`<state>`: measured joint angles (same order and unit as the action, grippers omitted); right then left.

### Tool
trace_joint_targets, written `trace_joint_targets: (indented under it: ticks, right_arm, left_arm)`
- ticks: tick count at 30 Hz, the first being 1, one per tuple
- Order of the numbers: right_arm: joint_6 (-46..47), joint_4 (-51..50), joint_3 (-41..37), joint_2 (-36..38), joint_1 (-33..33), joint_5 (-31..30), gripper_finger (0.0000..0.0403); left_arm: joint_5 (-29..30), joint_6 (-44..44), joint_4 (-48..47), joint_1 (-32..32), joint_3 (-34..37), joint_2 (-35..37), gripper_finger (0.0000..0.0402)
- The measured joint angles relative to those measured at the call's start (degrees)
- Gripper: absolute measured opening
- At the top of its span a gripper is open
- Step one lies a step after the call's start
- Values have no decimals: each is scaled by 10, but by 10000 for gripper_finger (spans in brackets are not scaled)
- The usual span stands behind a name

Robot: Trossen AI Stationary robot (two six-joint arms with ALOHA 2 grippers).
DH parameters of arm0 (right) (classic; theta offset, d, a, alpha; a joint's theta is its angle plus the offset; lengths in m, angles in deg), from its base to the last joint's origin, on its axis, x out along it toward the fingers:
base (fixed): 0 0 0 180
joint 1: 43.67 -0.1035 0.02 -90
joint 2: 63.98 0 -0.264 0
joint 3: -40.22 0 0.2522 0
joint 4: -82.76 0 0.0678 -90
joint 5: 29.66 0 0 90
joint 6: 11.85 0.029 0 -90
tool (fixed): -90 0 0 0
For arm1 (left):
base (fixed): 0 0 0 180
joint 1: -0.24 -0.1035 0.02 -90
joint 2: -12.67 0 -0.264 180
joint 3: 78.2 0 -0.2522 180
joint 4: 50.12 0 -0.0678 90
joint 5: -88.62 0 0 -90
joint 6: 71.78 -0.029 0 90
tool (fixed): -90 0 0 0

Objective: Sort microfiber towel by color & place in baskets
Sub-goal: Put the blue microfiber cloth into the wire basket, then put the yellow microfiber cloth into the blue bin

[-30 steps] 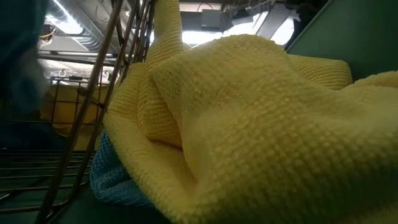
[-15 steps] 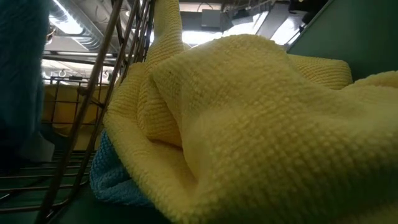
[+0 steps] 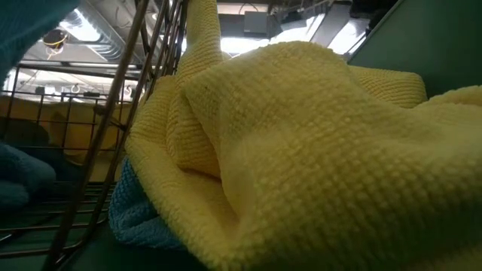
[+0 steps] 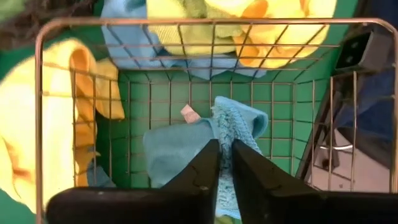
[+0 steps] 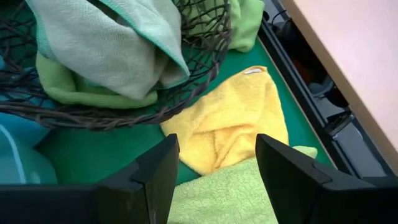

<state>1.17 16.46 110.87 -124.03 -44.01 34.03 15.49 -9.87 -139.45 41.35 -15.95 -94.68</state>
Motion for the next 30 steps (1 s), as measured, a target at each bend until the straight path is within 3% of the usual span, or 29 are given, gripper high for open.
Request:
trace_joint_targets:
  ticks: [9, 14, 18, 24, 30]
  right_arm:
    - [0, 0, 0, 0, 0, 0, 214]
    - [0, 0, 0, 0, 0, 0, 214]
    - [0, 0, 0, 0, 0, 5, 214]
    - [0, 0, 0, 0, 0, 5, 214]
    - [0, 0, 0, 0, 0, 5, 214]
  left_arm:
    - [-16, 69, -5, -13, 0, -1, 113]
    - [-16, 68, 14, -22, 0, 0, 130]
    - [0, 37, 56, -34, 0, 1, 131]
    - [86, -31, 146, -63, 0, 1, 131]
    - [91, -84, 192, -96, 0, -3, 131]
